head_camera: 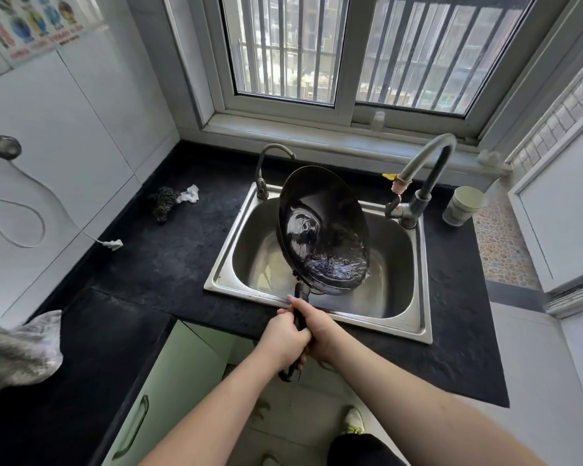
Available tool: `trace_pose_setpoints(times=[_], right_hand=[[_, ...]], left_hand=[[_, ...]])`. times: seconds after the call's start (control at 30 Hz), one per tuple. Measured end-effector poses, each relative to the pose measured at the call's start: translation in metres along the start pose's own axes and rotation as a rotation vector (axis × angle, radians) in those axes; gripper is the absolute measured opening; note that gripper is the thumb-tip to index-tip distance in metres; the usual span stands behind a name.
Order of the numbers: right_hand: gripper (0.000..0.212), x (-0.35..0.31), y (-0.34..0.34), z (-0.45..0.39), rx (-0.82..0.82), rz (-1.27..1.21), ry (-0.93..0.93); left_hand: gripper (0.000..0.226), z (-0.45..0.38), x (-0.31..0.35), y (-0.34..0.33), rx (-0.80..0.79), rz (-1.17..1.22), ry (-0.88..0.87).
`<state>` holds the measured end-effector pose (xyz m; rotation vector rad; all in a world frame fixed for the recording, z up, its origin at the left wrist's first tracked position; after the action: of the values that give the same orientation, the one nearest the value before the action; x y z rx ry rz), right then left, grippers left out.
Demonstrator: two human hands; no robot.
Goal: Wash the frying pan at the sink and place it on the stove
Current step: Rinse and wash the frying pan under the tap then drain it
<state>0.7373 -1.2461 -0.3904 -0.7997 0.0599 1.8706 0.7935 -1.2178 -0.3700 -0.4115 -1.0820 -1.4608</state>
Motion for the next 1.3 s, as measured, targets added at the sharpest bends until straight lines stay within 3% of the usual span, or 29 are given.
trace_pose_setpoints(times=[0.23, 0.37, 0.5, 0.63, 0.93, 1.17, 1.23, 1.3], right_hand=[[0.036, 0.011, -0.013, 0.007, -0.015, -0.053, -0.020], [0.031, 0.009, -0.021, 0.009, -0.025, -0.057, -0.026], [0.021, -0.003, -0.025, 0.013, 0.049, -0.061, -0.018], [0.025, -0.015, -0.033, 0.022, 0.135, 0.007, -0.080], [0.036, -0.024, -0.046, 0.015, 0.122, -0.081, 0.048], [0.038, -0.025, -0.040, 0.009, 0.126, 0.046, 0.224], [0.039, -0.022, -0.040, 0.008, 0.132, 0.063, 0.241], [0.037, -0.017, -0.040, 0.006, 0.140, 0.076, 0.246]], left_hand=[[0.016, 0.012, -0.001, 0.015, 0.007, -0.157, 0.026], [0.003, 0.021, 0.006, 0.024, 0.029, -0.221, 0.011], [0.012, 0.031, 0.011, 0.036, 0.055, -0.288, -0.009], [0.022, 0.038, 0.019, 0.047, 0.107, -0.381, -0.010], [0.025, 0.045, 0.013, 0.060, 0.306, -0.685, -0.049], [0.031, 0.053, 0.006, 0.066, 0.350, -0.500, 0.066], [0.032, 0.051, 0.000, 0.062, 0.280, -0.485, 0.163], [0.031, 0.048, -0.019, 0.047, 0.087, -0.352, 0.352]])
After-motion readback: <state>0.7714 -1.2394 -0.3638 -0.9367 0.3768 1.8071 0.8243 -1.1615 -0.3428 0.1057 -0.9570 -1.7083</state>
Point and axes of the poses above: each hand's wrist, its own z-axis away from the middle knuckle, its own y-axis out of the back of the hand, x = y × z, the point moved 8 cm from there along -z, towards the middle knuckle, and after that the axes turned 2 degrees about y, right-handed, at the moved point
